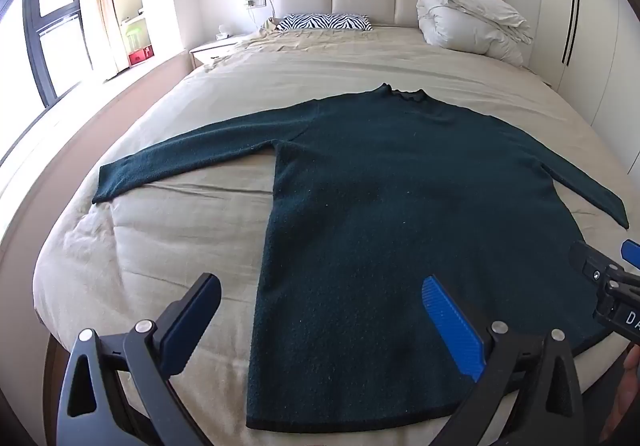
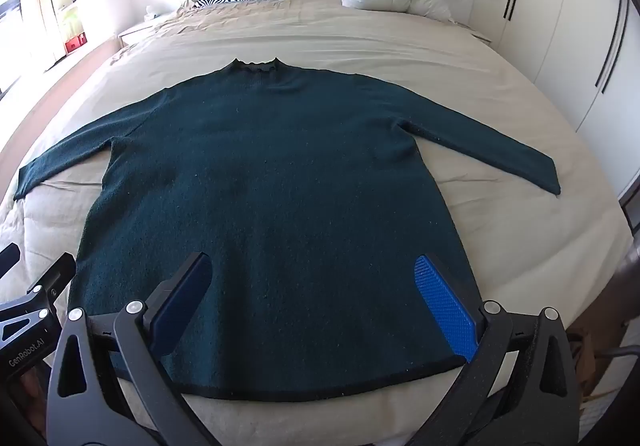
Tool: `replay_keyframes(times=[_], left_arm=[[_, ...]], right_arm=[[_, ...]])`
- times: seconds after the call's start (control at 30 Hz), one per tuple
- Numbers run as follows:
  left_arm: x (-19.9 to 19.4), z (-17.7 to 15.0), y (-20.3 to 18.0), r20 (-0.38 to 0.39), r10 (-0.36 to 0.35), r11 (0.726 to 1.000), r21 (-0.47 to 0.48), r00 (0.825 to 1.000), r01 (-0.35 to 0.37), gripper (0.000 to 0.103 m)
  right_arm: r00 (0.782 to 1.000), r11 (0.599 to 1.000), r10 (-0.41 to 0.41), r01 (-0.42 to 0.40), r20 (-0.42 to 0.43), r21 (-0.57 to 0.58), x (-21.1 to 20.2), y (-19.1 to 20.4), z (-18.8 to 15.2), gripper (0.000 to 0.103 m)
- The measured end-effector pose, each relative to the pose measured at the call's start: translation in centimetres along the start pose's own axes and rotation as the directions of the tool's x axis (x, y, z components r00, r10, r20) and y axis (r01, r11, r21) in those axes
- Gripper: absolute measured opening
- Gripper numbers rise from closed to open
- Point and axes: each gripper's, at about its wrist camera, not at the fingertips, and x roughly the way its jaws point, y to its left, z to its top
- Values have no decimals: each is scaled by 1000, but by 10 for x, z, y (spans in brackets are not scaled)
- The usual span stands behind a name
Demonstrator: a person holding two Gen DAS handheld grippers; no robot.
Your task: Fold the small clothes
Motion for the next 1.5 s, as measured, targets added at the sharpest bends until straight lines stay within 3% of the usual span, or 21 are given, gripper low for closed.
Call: replay_keyframes(times=[1.5], left_arm=[[7,-7,2,-24,5,1000,5,1000,-5,103]], right_arm=[[1000,1000,-3,3,-3,-11,2,5,-4,103]])
